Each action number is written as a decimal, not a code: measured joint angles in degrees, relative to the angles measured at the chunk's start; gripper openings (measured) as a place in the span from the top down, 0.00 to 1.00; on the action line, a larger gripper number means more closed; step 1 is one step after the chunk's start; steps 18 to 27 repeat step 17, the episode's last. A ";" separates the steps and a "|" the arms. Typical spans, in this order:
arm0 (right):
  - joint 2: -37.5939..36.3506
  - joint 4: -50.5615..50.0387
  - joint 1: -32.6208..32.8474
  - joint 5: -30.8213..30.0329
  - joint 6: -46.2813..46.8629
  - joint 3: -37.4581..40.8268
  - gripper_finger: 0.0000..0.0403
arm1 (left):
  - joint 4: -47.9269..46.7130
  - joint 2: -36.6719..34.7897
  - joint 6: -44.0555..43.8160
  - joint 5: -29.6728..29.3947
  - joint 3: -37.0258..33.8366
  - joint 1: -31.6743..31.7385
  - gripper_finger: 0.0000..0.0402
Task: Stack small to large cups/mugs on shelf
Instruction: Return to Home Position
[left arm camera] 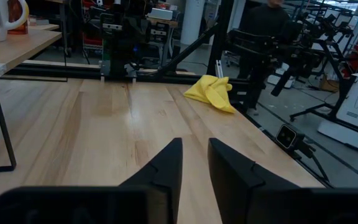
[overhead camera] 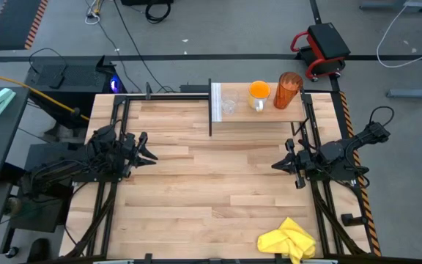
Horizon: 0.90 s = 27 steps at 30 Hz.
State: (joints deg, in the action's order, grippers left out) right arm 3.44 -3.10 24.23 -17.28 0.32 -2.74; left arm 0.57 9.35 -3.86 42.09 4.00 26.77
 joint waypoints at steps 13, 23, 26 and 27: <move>0.00 0.00 0.00 0.00 0.00 -0.01 0.96 | 0.01 -0.01 0.00 0.00 -0.01 0.00 0.78; 0.00 0.01 0.00 0.00 -0.01 0.00 0.96 | 0.01 -0.01 0.01 0.00 -0.01 0.00 0.77; 0.00 0.01 0.00 0.00 -0.01 0.00 0.96 | 0.01 -0.01 0.01 0.00 -0.01 0.00 0.77; 0.00 0.01 0.00 0.00 -0.01 0.00 0.96 | 0.01 -0.01 0.01 0.00 -0.01 0.00 0.77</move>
